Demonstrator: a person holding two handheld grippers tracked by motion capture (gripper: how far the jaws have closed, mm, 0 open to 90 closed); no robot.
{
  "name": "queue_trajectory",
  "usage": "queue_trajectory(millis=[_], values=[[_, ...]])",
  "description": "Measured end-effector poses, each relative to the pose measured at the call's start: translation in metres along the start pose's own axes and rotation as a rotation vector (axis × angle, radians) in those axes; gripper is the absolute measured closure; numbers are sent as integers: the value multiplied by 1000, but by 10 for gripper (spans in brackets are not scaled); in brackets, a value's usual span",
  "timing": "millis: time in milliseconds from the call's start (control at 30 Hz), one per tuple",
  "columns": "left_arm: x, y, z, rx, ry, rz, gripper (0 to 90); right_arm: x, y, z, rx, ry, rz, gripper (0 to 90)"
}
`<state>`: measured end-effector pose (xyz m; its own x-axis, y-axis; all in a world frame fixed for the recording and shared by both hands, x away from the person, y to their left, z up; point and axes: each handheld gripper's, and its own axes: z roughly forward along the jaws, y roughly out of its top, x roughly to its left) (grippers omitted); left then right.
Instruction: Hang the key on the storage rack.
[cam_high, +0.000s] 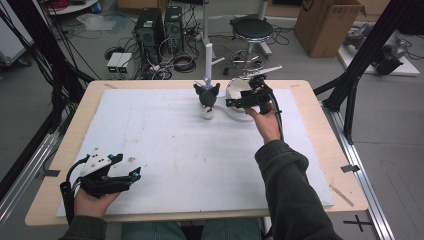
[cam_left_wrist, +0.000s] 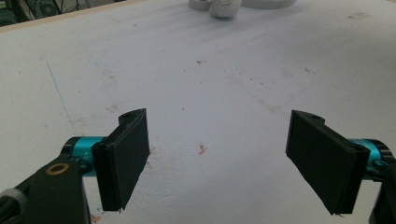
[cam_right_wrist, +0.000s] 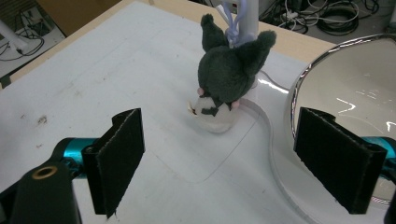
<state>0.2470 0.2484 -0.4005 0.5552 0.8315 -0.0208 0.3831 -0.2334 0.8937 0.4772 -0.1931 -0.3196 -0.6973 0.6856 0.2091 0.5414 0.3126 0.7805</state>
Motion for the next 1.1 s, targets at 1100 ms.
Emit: queue_trajectory(millis=[1100], values=[[0,1,1,3,-5,-3,217,9,-22,-9,-11,-11,11,122]])
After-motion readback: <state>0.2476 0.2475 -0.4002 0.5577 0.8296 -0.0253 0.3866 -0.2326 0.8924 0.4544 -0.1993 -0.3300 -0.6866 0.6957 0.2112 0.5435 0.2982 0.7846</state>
